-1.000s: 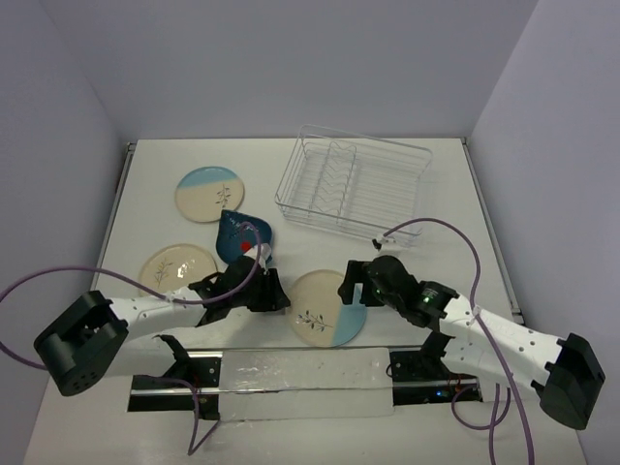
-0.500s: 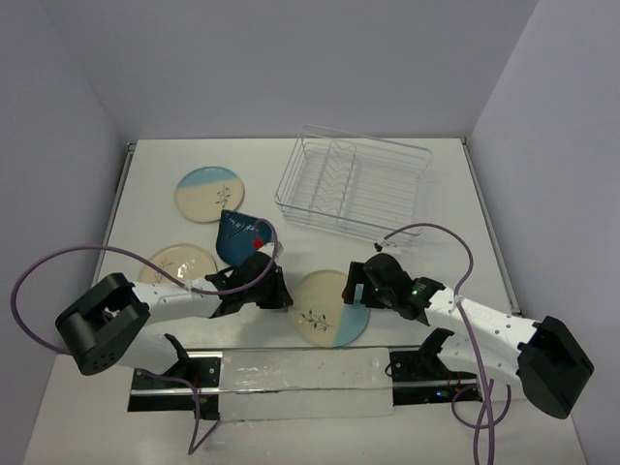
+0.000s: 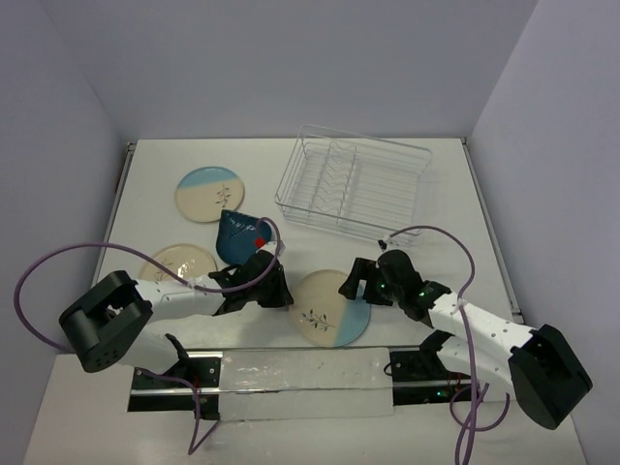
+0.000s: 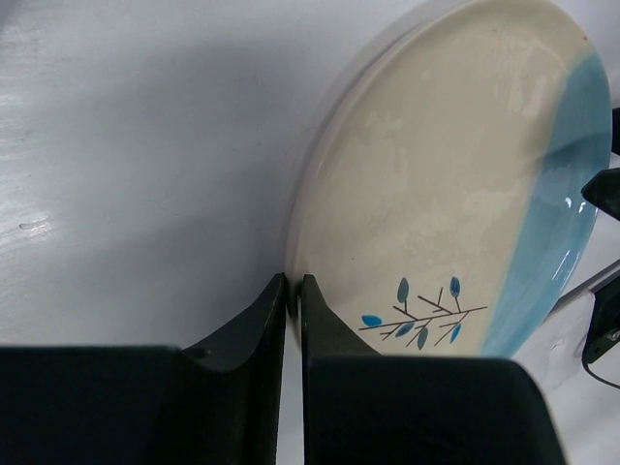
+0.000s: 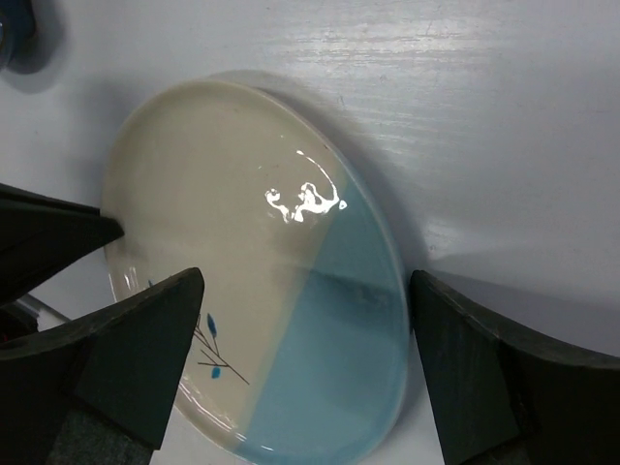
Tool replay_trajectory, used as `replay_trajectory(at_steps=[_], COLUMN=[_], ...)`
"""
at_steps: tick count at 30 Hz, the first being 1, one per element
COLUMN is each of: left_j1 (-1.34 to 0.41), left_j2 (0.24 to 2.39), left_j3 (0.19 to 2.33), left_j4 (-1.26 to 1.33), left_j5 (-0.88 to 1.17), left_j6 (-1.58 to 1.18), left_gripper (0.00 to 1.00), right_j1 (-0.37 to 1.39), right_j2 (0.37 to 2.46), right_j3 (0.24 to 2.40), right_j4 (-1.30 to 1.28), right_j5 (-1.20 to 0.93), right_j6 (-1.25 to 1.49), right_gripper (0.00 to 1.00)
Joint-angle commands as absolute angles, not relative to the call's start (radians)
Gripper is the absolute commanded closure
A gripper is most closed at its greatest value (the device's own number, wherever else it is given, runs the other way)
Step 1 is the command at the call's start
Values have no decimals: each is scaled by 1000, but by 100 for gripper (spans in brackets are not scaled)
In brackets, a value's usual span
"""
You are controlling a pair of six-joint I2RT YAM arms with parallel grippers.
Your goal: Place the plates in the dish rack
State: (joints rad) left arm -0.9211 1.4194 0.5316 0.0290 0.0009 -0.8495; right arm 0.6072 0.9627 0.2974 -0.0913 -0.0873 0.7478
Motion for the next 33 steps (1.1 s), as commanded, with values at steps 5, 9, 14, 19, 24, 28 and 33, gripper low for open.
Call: replay_trajectory(at_steps=[5,9,14,19,24,28,33], left_j1=[-936,-939,-942,-942,-942,-942,-942], left_j2=[1530,1550,1525,1495,1463,1433,1405], left_j3=[500,486,457,451,442,435,425], left_j4=[123,169,209,204,199,184,179], left_j5=[33,52,54,38,25,5,6], left_j6=[-901,-933,-968,-982,-999,-1011,-1022], left_gripper=[100,100,100,100,100,100,100], right_j1=[617,612,606,600,597,590,579], right_j2=[873,844,827,785,736,733,730], right_j3=[289,319,337,354,374,377,384], right_j4=[31,34,35,34,34,35,48], right_j5=[-410,-452,-469,-477,-492,-486,-487], right_j6=[765,782,814,837,854,872,895], right_gripper=[17,19,26,28,28,31,33])
